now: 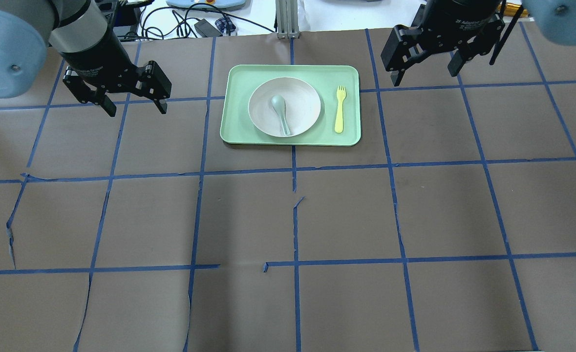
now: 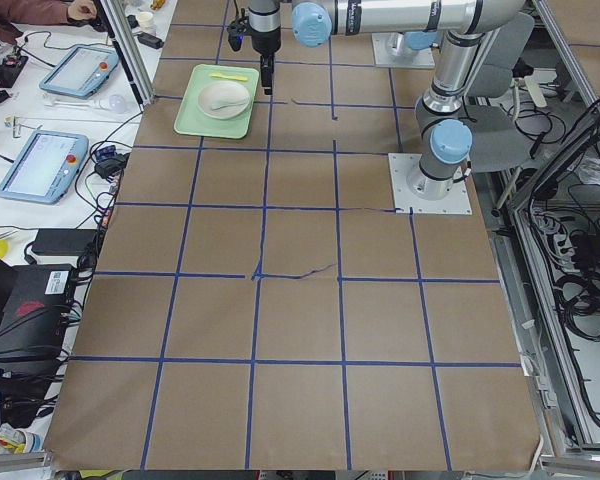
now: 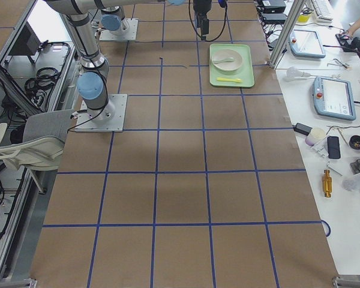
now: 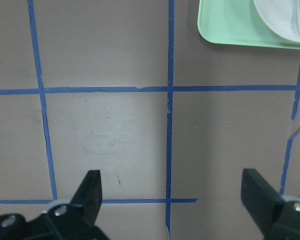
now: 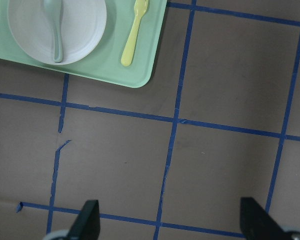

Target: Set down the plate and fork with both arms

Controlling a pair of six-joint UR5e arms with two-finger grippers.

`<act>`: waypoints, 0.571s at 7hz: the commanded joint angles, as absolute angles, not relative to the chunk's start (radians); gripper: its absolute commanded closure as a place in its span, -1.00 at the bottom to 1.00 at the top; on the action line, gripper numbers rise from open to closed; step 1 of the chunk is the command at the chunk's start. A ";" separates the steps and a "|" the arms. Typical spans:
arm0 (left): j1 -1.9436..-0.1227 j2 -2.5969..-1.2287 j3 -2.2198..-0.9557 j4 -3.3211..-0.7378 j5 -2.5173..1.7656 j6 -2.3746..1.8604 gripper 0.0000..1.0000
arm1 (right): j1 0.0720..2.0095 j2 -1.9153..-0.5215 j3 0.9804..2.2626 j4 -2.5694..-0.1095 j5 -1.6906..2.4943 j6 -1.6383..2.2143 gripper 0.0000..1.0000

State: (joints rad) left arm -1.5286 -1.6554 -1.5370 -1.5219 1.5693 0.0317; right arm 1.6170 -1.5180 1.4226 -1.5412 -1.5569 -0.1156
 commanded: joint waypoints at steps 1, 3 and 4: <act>-1.529 -1.655 -1.529 -1.520 1.635 0.031 -1.00 | 1.618 -1.517 1.425 -1.543 -1.557 -0.124 -1.00; -1.531 -1.654 -1.535 -1.520 1.629 0.032 -1.00 | 1.609 -1.516 1.427 -1.531 -1.559 -0.124 -1.00; -1.531 -1.654 -1.536 -1.520 1.628 0.031 -1.00 | 1.588 -1.517 1.425 -1.531 -1.569 -0.127 -1.00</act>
